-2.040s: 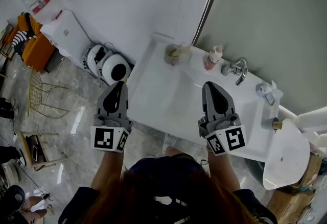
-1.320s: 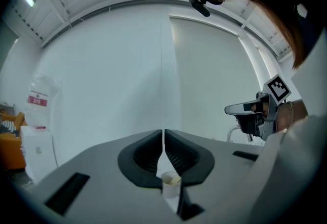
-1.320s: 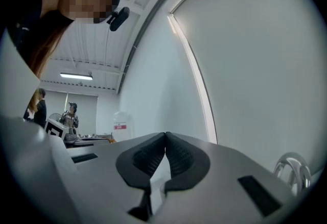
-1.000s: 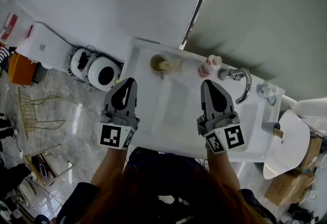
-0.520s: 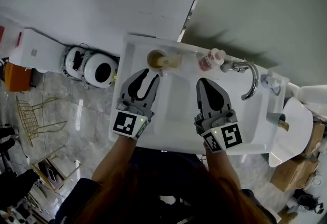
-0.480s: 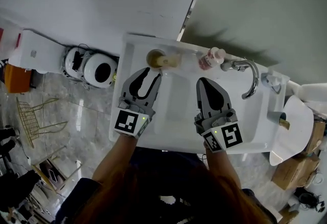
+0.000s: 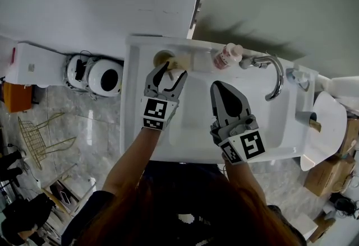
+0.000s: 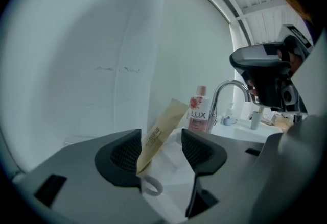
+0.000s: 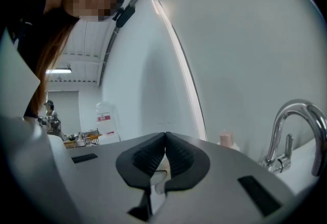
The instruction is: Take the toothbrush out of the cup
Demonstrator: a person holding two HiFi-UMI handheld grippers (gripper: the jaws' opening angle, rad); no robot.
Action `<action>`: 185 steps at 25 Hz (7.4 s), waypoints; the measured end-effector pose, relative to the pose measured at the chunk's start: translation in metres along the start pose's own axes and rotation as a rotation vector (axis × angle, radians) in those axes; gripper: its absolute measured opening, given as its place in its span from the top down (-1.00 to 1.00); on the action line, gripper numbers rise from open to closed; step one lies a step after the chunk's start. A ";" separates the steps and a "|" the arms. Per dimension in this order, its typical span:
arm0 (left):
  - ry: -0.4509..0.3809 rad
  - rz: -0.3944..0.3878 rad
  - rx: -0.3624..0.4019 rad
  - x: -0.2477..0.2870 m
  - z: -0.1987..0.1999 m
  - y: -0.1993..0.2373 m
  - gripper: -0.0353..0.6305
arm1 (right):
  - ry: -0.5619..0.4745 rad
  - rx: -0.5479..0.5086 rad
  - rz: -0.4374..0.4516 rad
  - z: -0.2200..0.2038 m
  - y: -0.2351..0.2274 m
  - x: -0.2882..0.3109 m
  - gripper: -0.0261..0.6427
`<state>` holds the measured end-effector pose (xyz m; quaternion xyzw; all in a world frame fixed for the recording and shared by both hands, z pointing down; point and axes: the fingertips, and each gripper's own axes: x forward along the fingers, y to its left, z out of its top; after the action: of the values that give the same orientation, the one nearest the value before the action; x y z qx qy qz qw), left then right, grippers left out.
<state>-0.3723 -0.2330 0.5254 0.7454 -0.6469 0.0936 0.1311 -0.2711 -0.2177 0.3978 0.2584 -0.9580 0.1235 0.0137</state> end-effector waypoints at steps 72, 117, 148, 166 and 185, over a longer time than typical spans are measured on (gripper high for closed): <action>-0.372 -0.322 0.139 -0.083 0.167 -0.186 0.72 | -0.231 -0.132 -0.458 0.080 -0.062 -0.233 0.88; -0.387 -0.345 0.106 0.011 0.158 -0.483 0.72 | -0.135 -0.151 -0.558 0.075 -0.308 -0.510 0.88; -0.234 -0.346 0.132 0.078 0.118 -0.523 0.72 | 0.147 -0.199 -0.509 -0.042 -0.417 -0.454 0.45; -0.280 -0.326 0.148 0.064 0.135 -0.521 0.72 | 0.011 -0.243 -0.492 0.030 -0.394 -0.476 0.76; -0.401 -0.254 0.169 0.007 0.184 -0.521 0.72 | -0.082 -0.239 -0.331 0.115 -0.303 -0.491 0.76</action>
<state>0.1381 -0.2311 0.3144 0.8326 -0.5510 -0.0196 -0.0522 0.3093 -0.2577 0.3121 0.4135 -0.9102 -0.0058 0.0252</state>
